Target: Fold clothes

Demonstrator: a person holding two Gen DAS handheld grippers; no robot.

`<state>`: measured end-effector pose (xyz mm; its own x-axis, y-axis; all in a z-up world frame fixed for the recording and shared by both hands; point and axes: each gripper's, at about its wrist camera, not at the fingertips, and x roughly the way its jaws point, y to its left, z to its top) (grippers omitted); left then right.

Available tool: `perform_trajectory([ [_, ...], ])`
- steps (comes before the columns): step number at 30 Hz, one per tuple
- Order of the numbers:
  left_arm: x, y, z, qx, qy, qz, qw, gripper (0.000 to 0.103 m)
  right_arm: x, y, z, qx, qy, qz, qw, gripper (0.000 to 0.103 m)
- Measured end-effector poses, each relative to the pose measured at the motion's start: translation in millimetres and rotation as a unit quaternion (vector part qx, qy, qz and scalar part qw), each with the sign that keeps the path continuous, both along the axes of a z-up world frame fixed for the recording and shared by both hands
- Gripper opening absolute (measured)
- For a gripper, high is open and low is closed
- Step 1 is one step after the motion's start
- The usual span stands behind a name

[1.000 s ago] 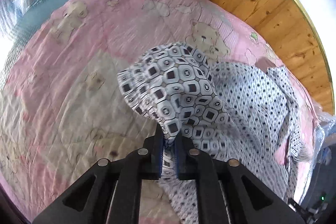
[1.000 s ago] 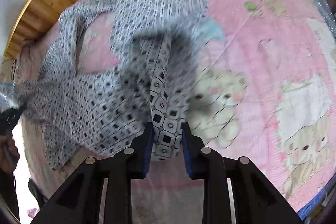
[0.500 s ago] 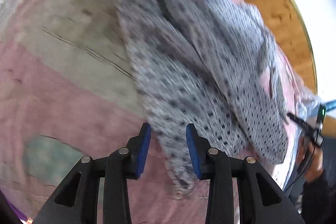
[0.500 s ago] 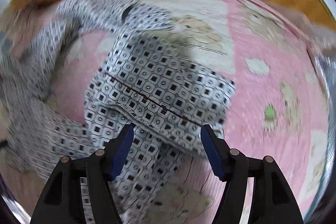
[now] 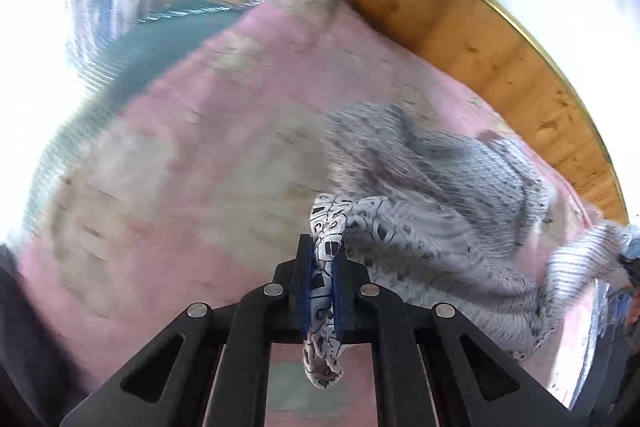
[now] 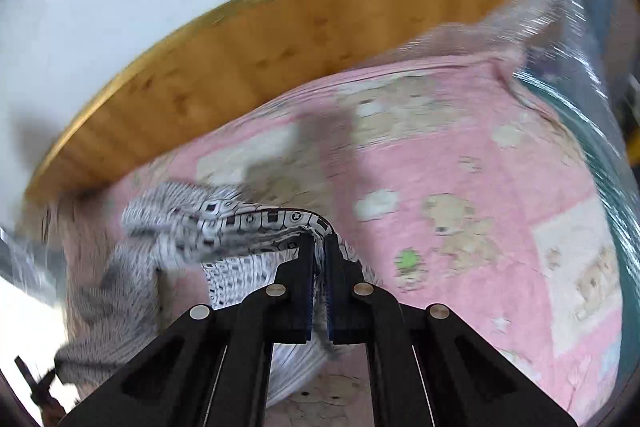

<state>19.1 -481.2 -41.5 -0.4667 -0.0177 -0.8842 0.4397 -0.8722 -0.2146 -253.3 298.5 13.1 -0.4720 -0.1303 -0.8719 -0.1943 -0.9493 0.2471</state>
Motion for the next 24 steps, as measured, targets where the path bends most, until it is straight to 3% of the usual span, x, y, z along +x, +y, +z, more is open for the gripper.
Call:
perform_trajectory([
  [3, -0.5, -26.8, -22.2, -0.001, -0.050, -0.022, 0.9985, 0.008, 6.7, 49.3, -39.5, -0.014, -0.057, -0.074, 0.995, 0.004],
  [8, 0.2, -16.5, -90.9, -0.025, -0.149, -0.090, 0.9844, 0.008, 43.3, 75.7, -121.2, -0.014, -0.156, -0.120, 0.980, 0.004],
  [11, 6.3, -24.0, -89.7, 0.000, -0.135, -0.079, 0.9877, 0.008, 71.3, 77.4, -119.5, -0.030, -0.151, -0.114, 0.981, 0.004],
  [15, -1.9, -43.4, -46.7, 0.023, -0.080, -0.078, 0.9935, 0.008, 85.0, 77.0, -75.7, -0.032, -0.107, -0.101, 0.989, 0.004],
  [17, -3.7, -45.3, -23.6, 0.019, -0.063, -0.100, 0.9928, 0.008, 89.5, 76.9, -55.4, -0.012, -0.095, -0.102, 0.990, 0.003],
  [19, 1.9, -40.0, -31.4, 0.019, -0.083, -0.125, 0.9886, 0.008, 99.9, 84.7, -47.5, 0.029, -0.101, -0.107, 0.989, 0.003],
  [22, 13.0, -26.4, -57.0, 0.009, -0.128, -0.161, 0.9785, 0.013, 118.5, 104.4, -77.3, 0.077, -0.158, -0.124, 0.976, 0.003],
  [24, 31.4, -28.1, -67.3, 0.027, -0.137, -0.160, 0.9771, 0.016, 132.1, 107.3, -95.6, 0.090, -0.185, -0.141, 0.968, 0.004],
])
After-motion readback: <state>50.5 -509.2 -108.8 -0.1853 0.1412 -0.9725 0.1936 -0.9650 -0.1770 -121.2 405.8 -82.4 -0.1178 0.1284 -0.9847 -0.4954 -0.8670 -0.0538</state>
